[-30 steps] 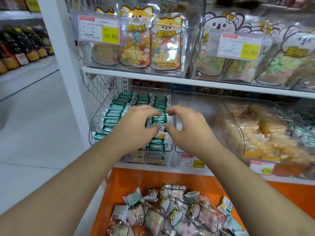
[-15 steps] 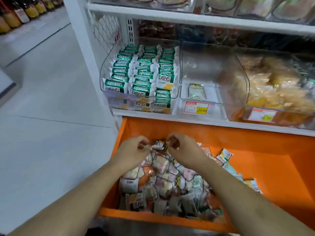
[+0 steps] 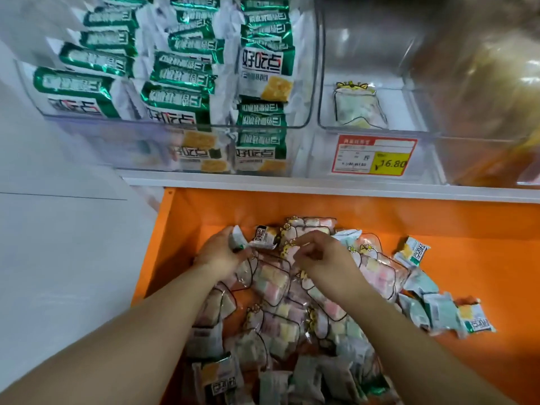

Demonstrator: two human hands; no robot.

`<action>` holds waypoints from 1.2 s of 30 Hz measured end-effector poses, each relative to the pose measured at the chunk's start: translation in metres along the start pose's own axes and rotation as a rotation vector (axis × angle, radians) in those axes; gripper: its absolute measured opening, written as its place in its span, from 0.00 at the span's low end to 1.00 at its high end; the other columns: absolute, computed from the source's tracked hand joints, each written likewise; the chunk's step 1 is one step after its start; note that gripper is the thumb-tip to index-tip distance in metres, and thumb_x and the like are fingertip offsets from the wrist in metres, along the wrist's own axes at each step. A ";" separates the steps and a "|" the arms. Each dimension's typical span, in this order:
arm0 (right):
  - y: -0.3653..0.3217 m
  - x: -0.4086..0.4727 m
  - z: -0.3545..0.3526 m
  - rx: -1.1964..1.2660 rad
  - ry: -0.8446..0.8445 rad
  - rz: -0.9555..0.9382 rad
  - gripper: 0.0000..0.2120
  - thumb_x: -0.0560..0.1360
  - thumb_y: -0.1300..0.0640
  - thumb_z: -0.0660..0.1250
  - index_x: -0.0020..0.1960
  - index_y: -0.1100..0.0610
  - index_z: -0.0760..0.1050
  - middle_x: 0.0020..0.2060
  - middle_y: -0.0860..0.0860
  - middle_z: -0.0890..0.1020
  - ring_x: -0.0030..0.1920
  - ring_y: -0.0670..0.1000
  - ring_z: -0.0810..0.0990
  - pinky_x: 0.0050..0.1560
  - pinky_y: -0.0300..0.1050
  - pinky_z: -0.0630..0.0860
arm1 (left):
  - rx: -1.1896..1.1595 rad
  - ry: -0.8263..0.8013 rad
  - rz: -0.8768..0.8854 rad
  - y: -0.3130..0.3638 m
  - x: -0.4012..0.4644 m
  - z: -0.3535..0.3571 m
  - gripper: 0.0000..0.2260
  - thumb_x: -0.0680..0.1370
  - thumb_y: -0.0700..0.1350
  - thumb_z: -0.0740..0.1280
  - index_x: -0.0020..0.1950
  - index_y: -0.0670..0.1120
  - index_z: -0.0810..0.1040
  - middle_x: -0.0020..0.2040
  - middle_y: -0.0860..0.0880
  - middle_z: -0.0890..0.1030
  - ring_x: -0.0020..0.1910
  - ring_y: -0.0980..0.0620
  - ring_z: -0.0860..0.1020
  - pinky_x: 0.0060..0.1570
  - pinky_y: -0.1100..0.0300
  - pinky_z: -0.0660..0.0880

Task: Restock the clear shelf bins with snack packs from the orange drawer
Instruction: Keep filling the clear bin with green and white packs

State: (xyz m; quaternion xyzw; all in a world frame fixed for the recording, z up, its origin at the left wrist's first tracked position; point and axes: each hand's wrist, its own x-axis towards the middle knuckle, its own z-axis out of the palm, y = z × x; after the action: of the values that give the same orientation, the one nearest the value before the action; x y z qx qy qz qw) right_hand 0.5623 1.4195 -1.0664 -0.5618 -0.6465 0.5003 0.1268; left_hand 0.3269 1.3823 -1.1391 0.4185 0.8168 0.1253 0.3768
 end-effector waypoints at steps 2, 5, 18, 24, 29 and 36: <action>0.008 0.006 -0.005 0.053 0.010 0.037 0.10 0.80 0.63 0.67 0.55 0.49 0.79 0.42 0.59 0.86 0.44 0.63 0.83 0.40 0.56 0.79 | -0.015 0.066 -0.047 -0.002 0.005 0.007 0.36 0.73 0.58 0.79 0.77 0.51 0.72 0.70 0.48 0.80 0.66 0.46 0.79 0.65 0.53 0.77; 0.012 0.012 -0.011 0.108 0.032 0.061 0.10 0.79 0.64 0.68 0.54 0.50 0.80 0.46 0.63 0.85 0.44 0.67 0.81 0.41 0.61 0.79 | -0.038 0.094 -0.094 -0.003 0.009 0.009 0.34 0.68 0.59 0.82 0.72 0.52 0.78 0.65 0.50 0.83 0.63 0.47 0.80 0.64 0.53 0.79; -0.005 -0.016 -0.006 0.037 -0.020 0.095 0.09 0.78 0.61 0.68 0.50 0.47 0.82 0.43 0.54 0.87 0.35 0.52 0.81 0.37 0.50 0.79 | -0.138 0.231 0.204 0.023 -0.057 -0.021 0.12 0.72 0.48 0.81 0.44 0.59 0.79 0.51 0.57 0.76 0.56 0.49 0.76 0.59 0.51 0.75; -0.034 -0.044 -0.023 0.345 -0.058 0.239 0.09 0.83 0.53 0.66 0.62 0.53 0.78 0.48 0.54 0.85 0.42 0.59 0.86 0.42 0.52 0.81 | -0.428 -0.100 0.325 0.064 -0.116 -0.044 0.12 0.74 0.41 0.80 0.50 0.58 0.86 0.52 0.61 0.86 0.54 0.62 0.82 0.56 0.60 0.77; -0.038 -0.085 -0.055 0.596 -0.156 0.291 0.11 0.82 0.65 0.69 0.63 0.61 0.79 0.44 0.54 0.85 0.36 0.51 0.84 0.34 0.45 0.81 | -0.624 -0.268 0.356 0.087 -0.148 -0.036 0.17 0.75 0.36 0.78 0.55 0.57 0.88 0.63 0.60 0.83 0.67 0.56 0.79 0.70 0.50 0.75; -0.003 -0.103 -0.080 0.570 0.007 0.211 0.09 0.76 0.66 0.76 0.54 0.68 0.80 0.48 0.57 0.81 0.49 0.56 0.86 0.53 0.55 0.86 | -0.837 -0.463 0.022 0.105 -0.156 0.004 0.20 0.71 0.59 0.81 0.61 0.56 0.85 0.70 0.46 0.79 0.65 0.41 0.81 0.65 0.38 0.78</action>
State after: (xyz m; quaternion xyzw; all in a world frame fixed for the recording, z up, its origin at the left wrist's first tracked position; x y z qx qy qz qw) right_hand 0.6537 1.3724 -0.9855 -0.5694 -0.4178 0.6699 0.2290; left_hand 0.4490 1.3253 -1.0076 0.2563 0.5863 0.3507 0.6838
